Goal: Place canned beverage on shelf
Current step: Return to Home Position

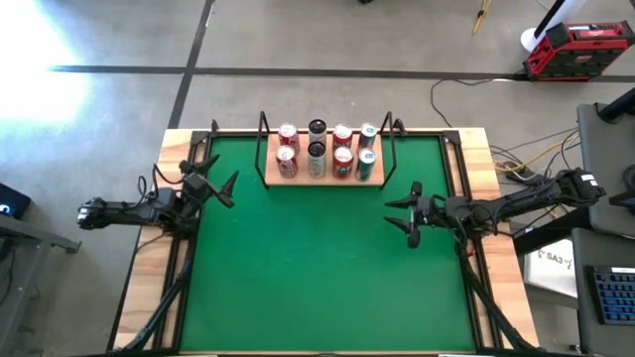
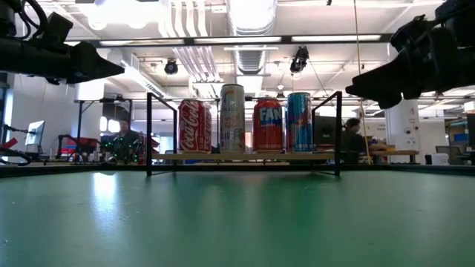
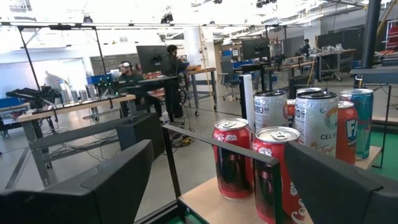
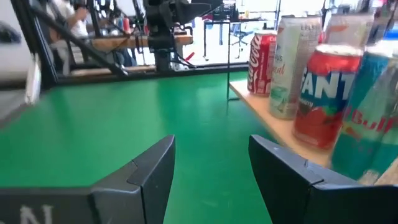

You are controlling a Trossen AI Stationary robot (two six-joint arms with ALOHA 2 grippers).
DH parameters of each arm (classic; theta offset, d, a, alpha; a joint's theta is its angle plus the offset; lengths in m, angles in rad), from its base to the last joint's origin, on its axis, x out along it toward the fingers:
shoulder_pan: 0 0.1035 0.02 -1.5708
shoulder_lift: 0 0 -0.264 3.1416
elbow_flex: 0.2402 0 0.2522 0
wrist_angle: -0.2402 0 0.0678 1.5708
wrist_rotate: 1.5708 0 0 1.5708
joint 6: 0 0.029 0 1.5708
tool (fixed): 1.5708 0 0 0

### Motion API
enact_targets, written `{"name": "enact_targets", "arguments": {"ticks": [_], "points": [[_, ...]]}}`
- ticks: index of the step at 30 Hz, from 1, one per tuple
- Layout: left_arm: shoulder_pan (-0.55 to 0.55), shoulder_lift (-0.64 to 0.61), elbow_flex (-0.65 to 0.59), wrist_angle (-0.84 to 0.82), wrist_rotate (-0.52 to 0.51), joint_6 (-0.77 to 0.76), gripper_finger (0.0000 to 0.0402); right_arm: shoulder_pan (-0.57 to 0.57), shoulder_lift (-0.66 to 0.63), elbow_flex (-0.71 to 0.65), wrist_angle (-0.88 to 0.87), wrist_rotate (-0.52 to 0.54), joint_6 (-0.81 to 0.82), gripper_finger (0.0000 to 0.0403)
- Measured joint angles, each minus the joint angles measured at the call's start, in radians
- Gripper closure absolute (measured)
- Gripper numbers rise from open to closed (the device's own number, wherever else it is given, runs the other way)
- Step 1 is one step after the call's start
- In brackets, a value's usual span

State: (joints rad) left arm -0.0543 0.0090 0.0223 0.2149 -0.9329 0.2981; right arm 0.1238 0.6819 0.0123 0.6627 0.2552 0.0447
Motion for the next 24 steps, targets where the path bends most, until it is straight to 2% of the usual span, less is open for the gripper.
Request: {"name": "enact_targets", "arguments": {"ticks": [5, 7, 10, 17, 20, 24], "points": [[0.0, 0.0, 0.0, 0.0, 0.0, 0.0, 0.0056, 0.0, 0.007, 0.037, 0.001, 0.0, 0.294, 0.0207], [0.0, 0.0, 0.0, 0.0, 0.0, 0.0, 0.0056, 0.0, 0.007, 0.05, 0.0, 0.011, 0.334, 0.0207], [0.0, 0.0, 0.0, 0.0, 0.0, 0.0, 0.0056, 0.0, 0.007, 0.065, -0.009, 0.054, 0.311, 0.0207], [0.0, 0.0, 0.0, 0.0, 0.0, 0.0, 0.0056, 0.0, 0.007, 0.09, -0.015, 0.06, 0.079, 0.0207], [0.0, 0.0, 0.0, 0.0, 0.0, 0.0, 0.0056, 0.0, 0.006, 0.103, -0.016, -0.005, 0.071, 0.0207], [0.0, 0.0, 0.0, 0.0, 0.0, 0.0, 0.0056, 0.001, 0.008, 0.129, -0.022, -0.107, 0.144, 0.0207]]}}
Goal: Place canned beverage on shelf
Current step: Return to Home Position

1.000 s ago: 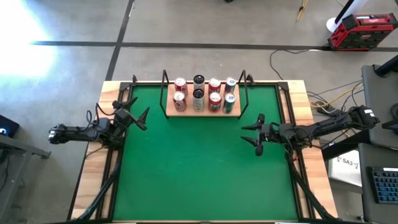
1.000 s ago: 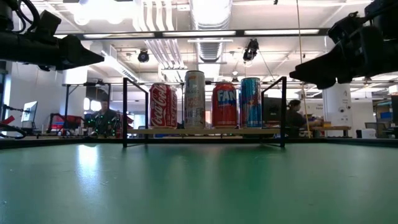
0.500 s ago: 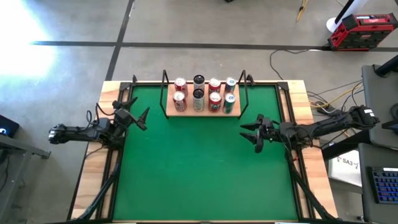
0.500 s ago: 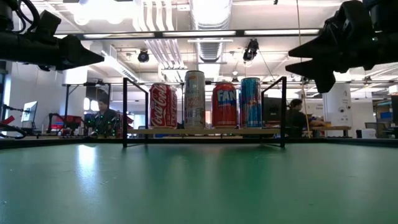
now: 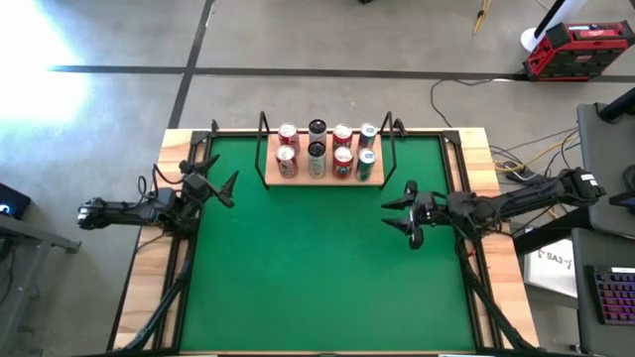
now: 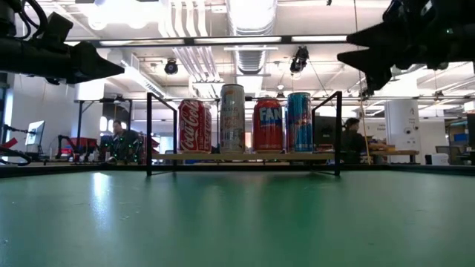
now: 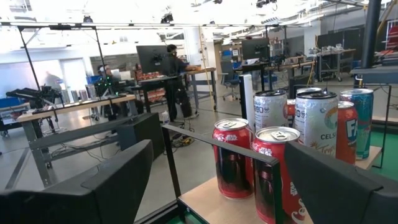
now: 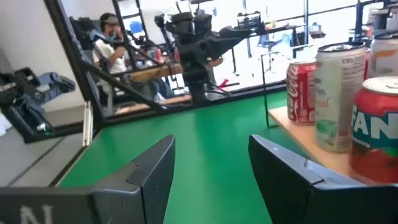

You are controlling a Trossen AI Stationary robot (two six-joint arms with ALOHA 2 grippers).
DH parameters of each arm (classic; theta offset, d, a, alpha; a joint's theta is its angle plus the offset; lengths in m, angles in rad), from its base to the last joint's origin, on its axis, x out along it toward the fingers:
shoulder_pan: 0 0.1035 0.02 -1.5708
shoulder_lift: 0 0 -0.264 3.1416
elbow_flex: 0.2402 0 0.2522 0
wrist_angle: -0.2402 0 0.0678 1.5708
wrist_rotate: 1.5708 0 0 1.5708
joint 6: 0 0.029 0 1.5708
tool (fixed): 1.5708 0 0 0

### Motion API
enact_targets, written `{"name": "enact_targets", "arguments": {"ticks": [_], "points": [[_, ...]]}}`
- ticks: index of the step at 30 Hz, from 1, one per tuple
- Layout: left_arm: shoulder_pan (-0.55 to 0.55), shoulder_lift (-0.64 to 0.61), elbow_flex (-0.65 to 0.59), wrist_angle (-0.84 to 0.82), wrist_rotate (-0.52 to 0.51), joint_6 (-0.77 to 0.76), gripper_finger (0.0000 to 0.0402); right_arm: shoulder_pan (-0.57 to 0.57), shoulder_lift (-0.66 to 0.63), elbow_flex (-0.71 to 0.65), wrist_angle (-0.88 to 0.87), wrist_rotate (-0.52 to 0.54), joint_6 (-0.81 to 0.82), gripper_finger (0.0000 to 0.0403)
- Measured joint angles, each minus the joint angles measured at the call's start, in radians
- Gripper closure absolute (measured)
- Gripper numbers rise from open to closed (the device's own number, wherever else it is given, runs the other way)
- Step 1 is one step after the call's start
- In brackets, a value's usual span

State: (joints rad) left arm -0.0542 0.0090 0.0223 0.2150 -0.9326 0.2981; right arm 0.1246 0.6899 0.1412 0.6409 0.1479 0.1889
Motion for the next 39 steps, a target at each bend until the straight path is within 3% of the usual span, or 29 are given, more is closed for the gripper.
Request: {"name": "enact_targets", "arguments": {"ticks": [20, 39], "points": [[0.0, 0.0, 0.0, 0.0, 0.0, 0.0, 0.0056, 0.0, 0.0, 0.155, -0.01, 0.009, 0.02, 0.0207], [0.0, 0.0, 0.0, 0.0, 0.0, 0.0, 0.0056, 0.0, 0.0, 0.417, -0.016, 0.009, 0.02, 0.0207]]}}
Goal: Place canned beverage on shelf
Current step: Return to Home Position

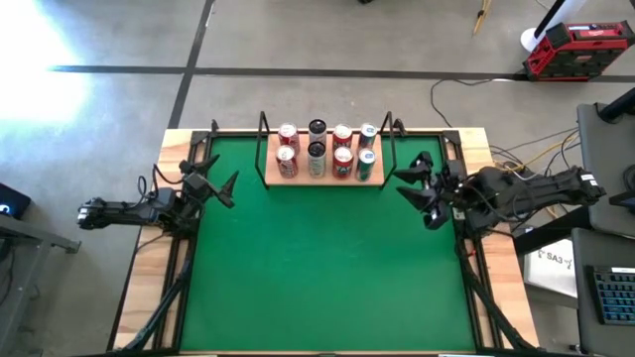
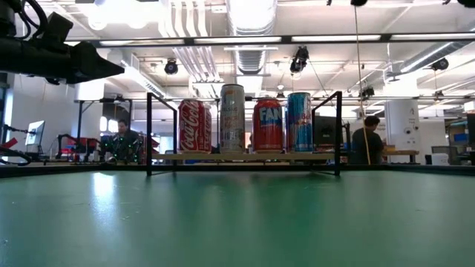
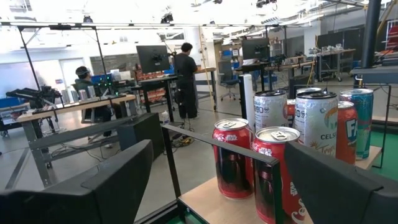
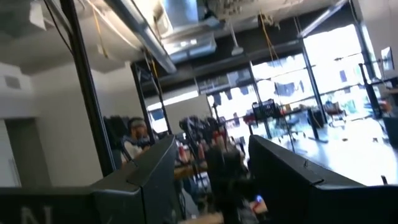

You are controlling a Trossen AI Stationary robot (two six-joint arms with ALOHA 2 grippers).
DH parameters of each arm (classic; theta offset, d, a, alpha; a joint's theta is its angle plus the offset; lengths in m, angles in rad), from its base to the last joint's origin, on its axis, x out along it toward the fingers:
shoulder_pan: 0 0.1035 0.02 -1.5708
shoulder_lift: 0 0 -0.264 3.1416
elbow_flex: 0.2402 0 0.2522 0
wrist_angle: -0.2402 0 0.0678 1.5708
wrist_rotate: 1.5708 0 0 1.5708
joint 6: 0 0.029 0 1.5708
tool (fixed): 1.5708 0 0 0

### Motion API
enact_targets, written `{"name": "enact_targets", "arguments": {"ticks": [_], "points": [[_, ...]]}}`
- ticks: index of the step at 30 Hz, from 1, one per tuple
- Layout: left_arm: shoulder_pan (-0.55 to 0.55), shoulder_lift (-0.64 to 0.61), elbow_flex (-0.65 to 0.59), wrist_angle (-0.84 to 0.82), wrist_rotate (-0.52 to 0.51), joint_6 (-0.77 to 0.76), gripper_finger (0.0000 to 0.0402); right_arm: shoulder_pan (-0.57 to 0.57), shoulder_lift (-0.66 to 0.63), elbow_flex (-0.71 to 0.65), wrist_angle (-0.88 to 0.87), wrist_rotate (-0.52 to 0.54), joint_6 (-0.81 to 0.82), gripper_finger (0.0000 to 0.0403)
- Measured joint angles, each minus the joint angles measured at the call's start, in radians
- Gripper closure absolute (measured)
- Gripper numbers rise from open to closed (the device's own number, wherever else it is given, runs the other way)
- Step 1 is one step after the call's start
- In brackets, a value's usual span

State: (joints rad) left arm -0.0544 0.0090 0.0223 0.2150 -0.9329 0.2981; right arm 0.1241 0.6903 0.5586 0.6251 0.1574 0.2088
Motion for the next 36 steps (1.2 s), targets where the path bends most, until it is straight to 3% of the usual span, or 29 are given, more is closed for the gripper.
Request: {"name": "enact_targets", "arguments": {"ticks": [8, 14, 25, 36], "points": [[0.0, 0.0, 0.0, 0.0, 0.0, 0.0, 0.0056, -0.003, 0.001, 0.083, 0.001, 0.003, 0.0, 0.0207], [0.0, 0.0, 0.0, 0.0, 0.0, 0.0, 0.0056, -0.007, 0.029, 0.054, -0.001, 0.002, -0.001, 0.0207], [0.0, 0.0, 0.0, 0.0, 0.0, 0.0, 0.0056, -0.006, 0.073, -0.116, -0.043, 0.001, 0.0, 0.0207], [0.0, 0.0, 0.0, 0.0, 0.0, 0.0, 0.0056, -0.006, -0.077, -0.383, -0.053, 0.001, 0.0, 0.0207]]}}
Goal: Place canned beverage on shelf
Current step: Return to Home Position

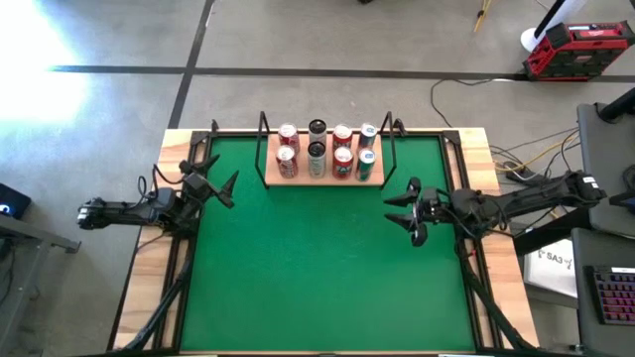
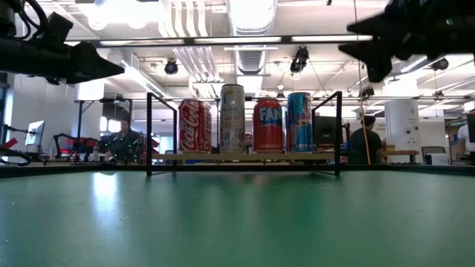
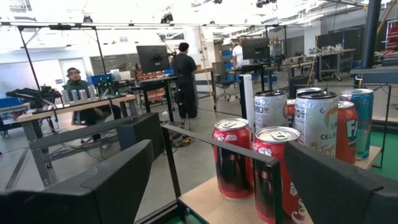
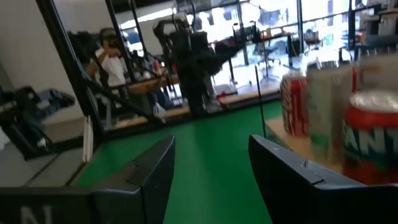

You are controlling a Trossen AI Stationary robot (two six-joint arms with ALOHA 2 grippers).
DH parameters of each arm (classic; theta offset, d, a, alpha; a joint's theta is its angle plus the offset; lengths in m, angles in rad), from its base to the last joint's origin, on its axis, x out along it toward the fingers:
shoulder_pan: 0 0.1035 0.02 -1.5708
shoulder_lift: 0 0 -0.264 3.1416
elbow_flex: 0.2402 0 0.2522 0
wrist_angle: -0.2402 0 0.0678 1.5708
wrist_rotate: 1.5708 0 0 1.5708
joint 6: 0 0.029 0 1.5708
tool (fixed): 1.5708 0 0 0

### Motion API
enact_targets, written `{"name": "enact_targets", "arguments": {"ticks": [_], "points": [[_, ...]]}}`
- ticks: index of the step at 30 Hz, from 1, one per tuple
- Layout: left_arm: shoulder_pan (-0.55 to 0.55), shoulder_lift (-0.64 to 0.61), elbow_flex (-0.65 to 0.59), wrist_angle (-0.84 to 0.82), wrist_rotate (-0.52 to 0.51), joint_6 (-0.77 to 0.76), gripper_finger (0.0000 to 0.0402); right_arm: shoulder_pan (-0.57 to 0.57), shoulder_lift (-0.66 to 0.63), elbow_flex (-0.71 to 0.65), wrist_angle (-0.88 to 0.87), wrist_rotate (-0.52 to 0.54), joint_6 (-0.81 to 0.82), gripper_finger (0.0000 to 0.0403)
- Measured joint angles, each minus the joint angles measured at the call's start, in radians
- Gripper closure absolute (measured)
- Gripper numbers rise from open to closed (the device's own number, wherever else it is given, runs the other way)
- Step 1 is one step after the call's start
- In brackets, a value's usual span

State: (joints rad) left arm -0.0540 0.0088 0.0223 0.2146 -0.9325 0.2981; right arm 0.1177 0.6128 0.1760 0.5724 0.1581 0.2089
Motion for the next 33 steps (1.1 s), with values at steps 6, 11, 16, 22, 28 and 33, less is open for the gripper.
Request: {"name": "enact_targets", "arguments": {"ticks": [6, 11, 16, 22, 28, 33], "points": [[0.0, 0.0, 0.0, 0.001, 0.0, 0.0, 0.0056, 0.0, -0.013, -0.094, 0.002, 0.0, 0.0, 0.0207], [0.0, 0.0, 0.0, 0.0, 0.0, 0.0, 0.0056, 0.0, -0.038, -0.162, -0.072, 0.0, -0.001, 0.0207], [0.0, 0.0, 0.0, 0.0, 0.0, 0.0, 0.0056, 0.0, -0.096, -0.163, -0.322, -0.001, 0.0, 0.0207], [0.0, 0.0, 0.0, 0.0, 0.0, 0.0, 0.0056, 0.0, -0.193, -0.163, -0.532, -0.002, -0.001, 0.0207], [0.0, 0.0, 0.0, 0.0, 0.0, 0.0, 0.0056, 0.0, -0.234, -0.164, -0.529, -0.002, 0.0, 0.0207], [0.0, 0.0, 0.0, 0.0, 0.0, 0.0, 0.0056, 0.0, -0.301, -0.164, -0.529, -0.002, 0.0, 0.0207]]}}
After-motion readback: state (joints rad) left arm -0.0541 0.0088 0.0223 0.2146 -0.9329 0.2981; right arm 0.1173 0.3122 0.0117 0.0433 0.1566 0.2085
